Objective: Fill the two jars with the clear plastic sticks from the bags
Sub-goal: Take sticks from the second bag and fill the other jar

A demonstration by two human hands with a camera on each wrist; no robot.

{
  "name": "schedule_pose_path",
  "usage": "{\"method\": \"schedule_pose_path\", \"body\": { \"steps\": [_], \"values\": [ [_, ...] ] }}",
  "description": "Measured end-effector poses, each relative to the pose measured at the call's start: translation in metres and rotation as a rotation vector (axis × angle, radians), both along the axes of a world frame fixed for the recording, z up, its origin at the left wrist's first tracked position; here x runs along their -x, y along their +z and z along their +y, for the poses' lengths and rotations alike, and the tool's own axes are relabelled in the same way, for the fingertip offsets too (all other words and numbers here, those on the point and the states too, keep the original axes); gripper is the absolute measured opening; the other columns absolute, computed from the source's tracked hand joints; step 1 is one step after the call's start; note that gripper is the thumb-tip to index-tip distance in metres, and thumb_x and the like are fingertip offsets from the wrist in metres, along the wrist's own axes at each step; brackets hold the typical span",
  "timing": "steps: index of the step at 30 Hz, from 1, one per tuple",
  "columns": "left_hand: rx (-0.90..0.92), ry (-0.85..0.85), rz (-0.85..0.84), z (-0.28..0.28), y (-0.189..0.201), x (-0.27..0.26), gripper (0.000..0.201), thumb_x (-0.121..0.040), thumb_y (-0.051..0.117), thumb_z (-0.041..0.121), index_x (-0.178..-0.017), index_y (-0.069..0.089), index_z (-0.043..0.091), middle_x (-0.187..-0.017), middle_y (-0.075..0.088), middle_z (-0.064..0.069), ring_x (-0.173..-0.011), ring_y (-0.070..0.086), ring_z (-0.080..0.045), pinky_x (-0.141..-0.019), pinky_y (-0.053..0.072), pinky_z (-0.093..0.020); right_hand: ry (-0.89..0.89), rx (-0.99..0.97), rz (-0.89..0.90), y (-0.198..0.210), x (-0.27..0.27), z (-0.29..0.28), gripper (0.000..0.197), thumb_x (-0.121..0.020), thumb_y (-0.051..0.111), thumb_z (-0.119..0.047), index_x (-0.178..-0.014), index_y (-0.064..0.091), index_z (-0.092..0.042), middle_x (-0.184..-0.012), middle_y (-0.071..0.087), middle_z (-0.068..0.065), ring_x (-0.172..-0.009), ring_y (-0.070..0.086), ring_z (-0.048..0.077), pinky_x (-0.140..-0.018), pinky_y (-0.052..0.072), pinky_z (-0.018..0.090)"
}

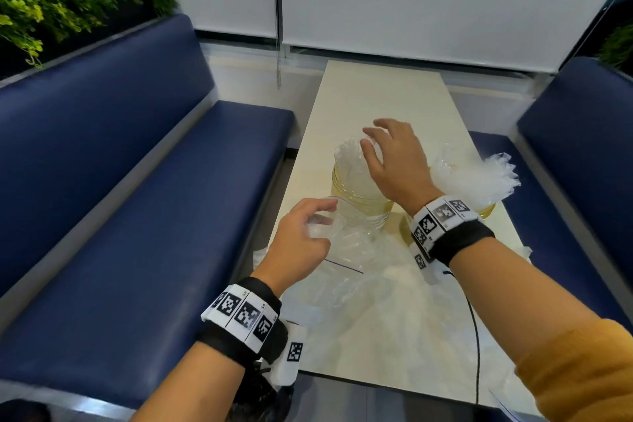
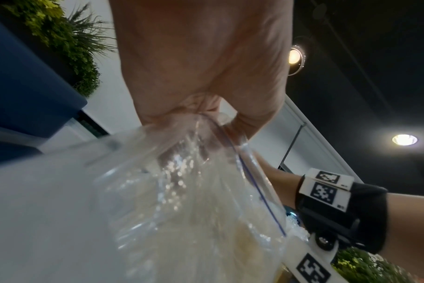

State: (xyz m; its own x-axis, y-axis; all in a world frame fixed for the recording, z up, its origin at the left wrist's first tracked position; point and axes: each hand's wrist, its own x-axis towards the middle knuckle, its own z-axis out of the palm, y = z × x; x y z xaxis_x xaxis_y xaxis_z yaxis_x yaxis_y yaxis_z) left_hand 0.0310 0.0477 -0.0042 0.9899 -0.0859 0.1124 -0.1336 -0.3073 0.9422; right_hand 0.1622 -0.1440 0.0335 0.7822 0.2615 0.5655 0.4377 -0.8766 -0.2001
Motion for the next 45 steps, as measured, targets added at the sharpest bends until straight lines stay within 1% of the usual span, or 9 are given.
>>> {"method": "schedule_pose_path", "body": {
  "steps": [2,5,9,12,16,22,31,37,45],
  "values": [
    [-0.01,-0.027,0.001,-0.003,0.002,-0.001,0.07,-0.077,0.053,-0.016,-0.135,0.06,0.023,-0.131,0.056,0.01,-0.111,0.059,0.004,-0.081,0.057,-0.02,0.111,-0.054,-0.128,0.013,0.023,0.008,0.03,-0.098,0.048,-0.032,-0.078,0.065,-0.016,-0.078,0.061,-0.002,-0.074,0.054,0.016,-0.065,0.048,0.033],
    [-0.037,-0.065,-0.012,-0.006,0.006,-0.002,0.075,-0.073,0.051,-0.013,-0.14,0.055,0.023,-0.135,0.053,0.01,-0.12,0.055,-0.001,-0.092,0.051,-0.021,0.336,0.116,0.185,0.023,0.054,0.018,0.038,-0.085,0.05,-0.028,-0.049,0.043,-0.018,-0.043,0.039,-0.003,-0.042,0.036,0.016,-0.047,0.04,0.031],
    [-0.117,-0.08,-0.045,-0.008,0.012,-0.002,0.078,-0.072,0.055,-0.015,-0.143,0.053,0.016,-0.139,0.052,0.007,-0.125,0.051,-0.008,-0.096,0.042,-0.012,0.405,0.475,0.585,0.002,0.073,0.023,0.024,-0.087,0.056,-0.028,-0.094,0.078,-0.023,-0.099,0.074,-0.001,-0.09,0.067,0.019,-0.083,0.055,0.037],
    [-0.249,-0.092,-0.09,-0.01,0.017,0.001,0.082,-0.068,0.055,-0.013,-0.144,0.053,0.018,-0.14,0.052,0.009,-0.122,0.04,-0.005,-0.092,0.029,0.003,0.478,0.529,0.532,-0.011,0.086,0.031,0.035,-0.092,0.059,-0.027,-0.126,0.066,-0.022,-0.133,0.062,0.001,-0.121,0.057,0.022,-0.098,0.048,0.035],
    [-0.358,-0.119,-0.094,-0.012,0.021,0.004,0.086,-0.069,0.054,-0.013,-0.147,0.049,0.023,-0.144,0.051,0.014,-0.12,0.037,-0.002,-0.09,0.027,0.004,0.348,0.857,0.44,-0.02,0.091,0.047,0.044,-0.099,0.045,-0.042,-0.133,0.056,-0.017,-0.132,0.062,0.006,-0.117,0.058,0.026,-0.101,0.044,0.039],
    [-0.322,-0.082,-0.053,-0.008,0.023,0.006,0.083,-0.071,0.061,-0.008,-0.148,0.048,0.021,-0.152,0.048,0.008,-0.138,0.041,-0.011,-0.115,0.041,-0.037,0.213,1.056,0.562,-0.031,0.09,0.054,0.043,-0.105,0.037,-0.043,-0.137,0.05,-0.017,-0.125,0.061,0.01,-0.11,0.06,0.031,-0.079,0.04,0.036],
    [-0.38,-0.067,-0.092,-0.007,0.012,0.008,0.076,-0.075,0.072,0.008,-0.145,0.048,0.023,-0.144,0.05,0.011,-0.129,0.042,-0.009,-0.103,0.033,-0.016,0.195,0.935,0.632,-0.029,0.098,0.045,0.038,-0.104,0.044,-0.021,-0.141,0.046,-0.018,-0.123,0.064,0.012,-0.109,0.063,0.032,-0.08,0.046,0.037],
    [-0.434,-0.104,-0.087,-0.011,0.002,0.009,0.089,-0.068,0.087,0.028,-0.146,0.043,0.026,-0.144,0.045,0.012,-0.132,0.043,-0.009,-0.112,0.041,-0.033,0.18,0.861,0.792,-0.003,0.098,0.038,0.043,-0.106,0.043,-0.031,-0.147,0.043,-0.016,-0.132,0.058,0.013,-0.118,0.058,0.031,-0.089,0.047,0.037],
    [-0.391,0.0,-0.034,-0.026,-0.013,0.008,0.085,-0.059,0.09,0.058,-0.131,0.052,0.031,-0.129,0.052,0.018,-0.111,0.053,-0.005,-0.095,0.047,-0.025,0.141,0.647,0.827,0.077,0.113,0.036,0.04,-0.1,0.055,-0.037,-0.137,0.058,-0.022,-0.125,0.064,0.005,-0.108,0.063,0.024,-0.085,0.047,0.033]
  ]
}}
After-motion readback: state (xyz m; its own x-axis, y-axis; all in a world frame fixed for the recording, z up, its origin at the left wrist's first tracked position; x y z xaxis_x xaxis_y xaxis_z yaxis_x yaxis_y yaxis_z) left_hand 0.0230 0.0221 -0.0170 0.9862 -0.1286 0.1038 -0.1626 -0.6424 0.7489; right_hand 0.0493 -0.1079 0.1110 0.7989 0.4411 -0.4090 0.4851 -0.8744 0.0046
